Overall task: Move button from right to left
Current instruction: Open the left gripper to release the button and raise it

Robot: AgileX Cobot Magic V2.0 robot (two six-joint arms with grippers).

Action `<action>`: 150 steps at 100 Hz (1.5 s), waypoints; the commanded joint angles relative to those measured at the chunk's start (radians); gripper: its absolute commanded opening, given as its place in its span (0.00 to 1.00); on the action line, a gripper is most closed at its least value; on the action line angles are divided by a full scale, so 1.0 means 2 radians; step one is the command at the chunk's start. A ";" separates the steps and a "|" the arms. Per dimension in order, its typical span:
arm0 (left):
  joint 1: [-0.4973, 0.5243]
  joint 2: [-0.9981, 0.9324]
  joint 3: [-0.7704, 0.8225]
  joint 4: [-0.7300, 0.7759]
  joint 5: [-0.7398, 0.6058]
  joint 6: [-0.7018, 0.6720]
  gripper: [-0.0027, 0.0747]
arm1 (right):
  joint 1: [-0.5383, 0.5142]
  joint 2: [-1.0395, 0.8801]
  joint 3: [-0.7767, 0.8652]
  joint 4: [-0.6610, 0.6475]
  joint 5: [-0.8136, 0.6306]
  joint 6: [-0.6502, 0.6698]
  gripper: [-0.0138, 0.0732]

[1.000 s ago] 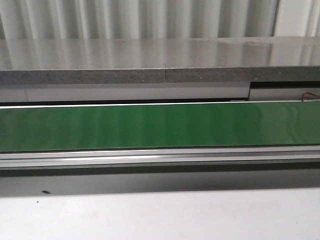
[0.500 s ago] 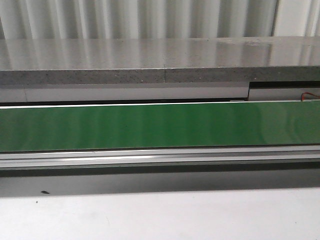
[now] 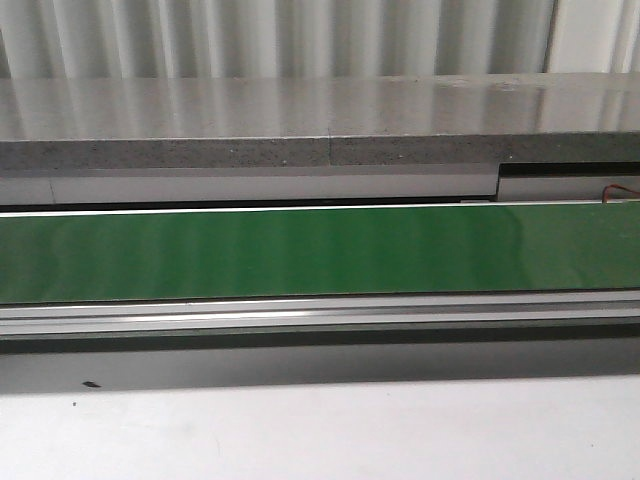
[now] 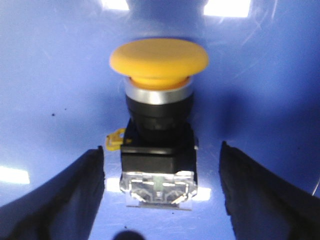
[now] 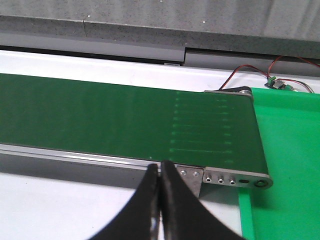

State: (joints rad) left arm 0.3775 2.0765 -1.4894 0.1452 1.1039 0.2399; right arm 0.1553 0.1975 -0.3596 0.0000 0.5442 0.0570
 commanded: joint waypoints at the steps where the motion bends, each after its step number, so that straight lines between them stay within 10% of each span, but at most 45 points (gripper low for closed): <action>1: 0.002 -0.029 -0.014 0.003 0.002 -0.002 0.67 | 0.000 0.004 -0.013 -0.006 -0.041 -0.006 0.08; 28: 0.002 -0.106 -0.013 -0.013 -0.030 -0.027 0.62 | 0.000 0.004 -0.013 -0.006 -0.041 -0.006 0.08; 57: -0.017 -0.214 0.000 -0.092 -0.063 -0.030 0.01 | 0.000 0.004 -0.013 -0.006 -0.041 -0.006 0.08; 150: -0.200 -0.614 0.351 -0.113 -0.289 -0.080 0.01 | 0.000 0.004 -0.013 -0.006 -0.041 -0.006 0.08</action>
State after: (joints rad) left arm -0.0017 0.9188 -0.8217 -0.0550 0.6310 0.0891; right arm 0.1553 0.1975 -0.3596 0.0000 0.5442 0.0570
